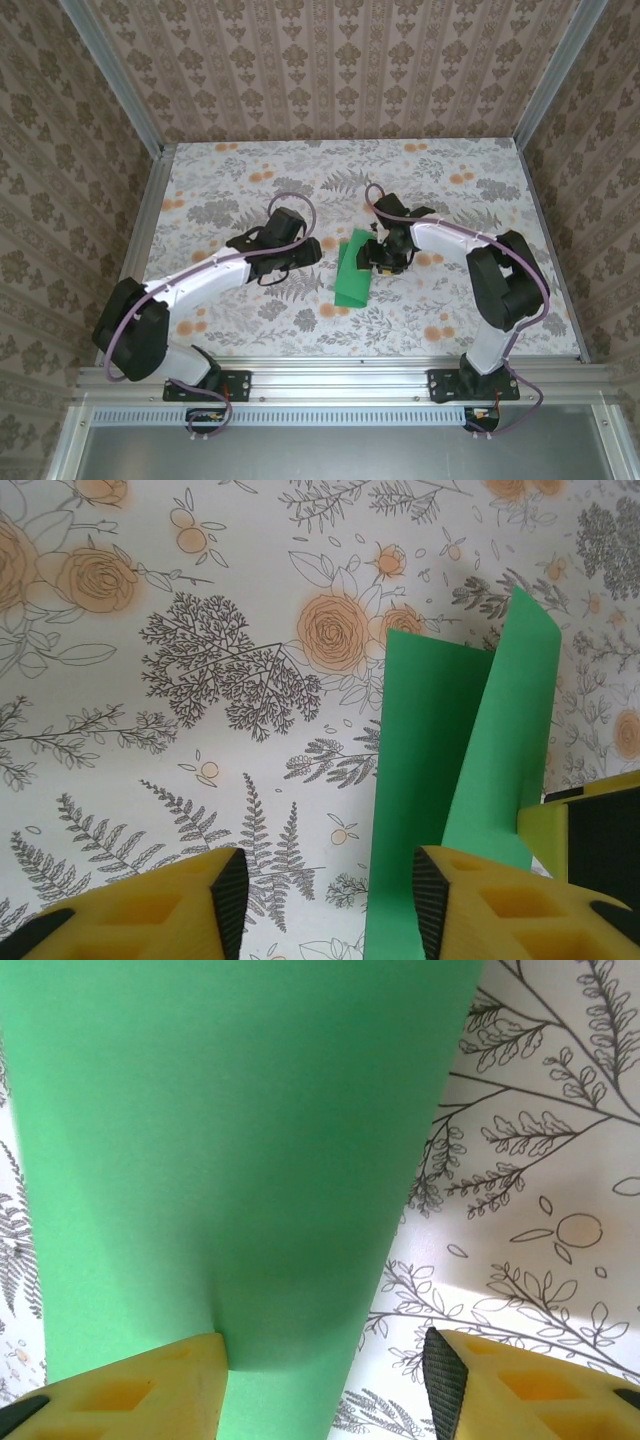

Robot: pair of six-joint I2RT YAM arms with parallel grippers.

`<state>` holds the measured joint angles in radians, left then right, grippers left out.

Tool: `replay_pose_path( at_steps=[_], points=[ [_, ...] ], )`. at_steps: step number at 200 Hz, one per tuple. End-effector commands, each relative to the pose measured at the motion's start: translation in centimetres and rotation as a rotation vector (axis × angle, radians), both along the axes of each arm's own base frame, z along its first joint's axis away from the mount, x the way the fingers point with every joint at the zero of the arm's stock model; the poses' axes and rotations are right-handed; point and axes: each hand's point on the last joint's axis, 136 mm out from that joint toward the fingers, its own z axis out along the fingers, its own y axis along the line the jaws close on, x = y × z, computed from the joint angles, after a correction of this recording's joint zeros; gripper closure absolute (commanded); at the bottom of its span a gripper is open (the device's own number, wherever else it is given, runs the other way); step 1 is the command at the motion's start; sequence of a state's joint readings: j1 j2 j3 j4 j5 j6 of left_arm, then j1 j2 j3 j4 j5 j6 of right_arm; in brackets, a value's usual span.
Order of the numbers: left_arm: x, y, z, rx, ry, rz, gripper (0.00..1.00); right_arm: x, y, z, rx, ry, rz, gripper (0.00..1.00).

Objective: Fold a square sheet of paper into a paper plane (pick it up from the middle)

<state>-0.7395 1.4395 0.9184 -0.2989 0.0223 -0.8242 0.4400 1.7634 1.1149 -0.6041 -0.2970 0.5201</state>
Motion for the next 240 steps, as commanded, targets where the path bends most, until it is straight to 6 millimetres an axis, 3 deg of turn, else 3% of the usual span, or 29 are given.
replay_pose_path(
  at_steps=[1,65,94,129,240],
  points=[
    [0.3,-1.1,0.7,-0.024,0.003,-0.016,0.54,0.1,-0.3,-0.5,-0.03,0.024,-0.006,0.44],
    [0.7,-1.8,-0.2,-0.018,0.027,-0.021,0.59,-0.3,1.4,-0.2,0.022,0.028,0.087,0.47],
    [0.7,-2.5,-0.5,-0.033,0.05,-0.043,0.68,-0.6,1.7,-0.7,0.03,0.049,0.121,0.48],
    [0.6,-3.2,-0.6,-0.048,0.061,-0.066,0.66,-1.4,1.5,-1.0,0.015,0.076,0.191,0.5],
    [0.6,-3.2,-1.6,-0.032,0.091,-0.059,0.65,-0.5,2.2,-1.4,0.037,0.081,0.163,0.49]
  ],
)
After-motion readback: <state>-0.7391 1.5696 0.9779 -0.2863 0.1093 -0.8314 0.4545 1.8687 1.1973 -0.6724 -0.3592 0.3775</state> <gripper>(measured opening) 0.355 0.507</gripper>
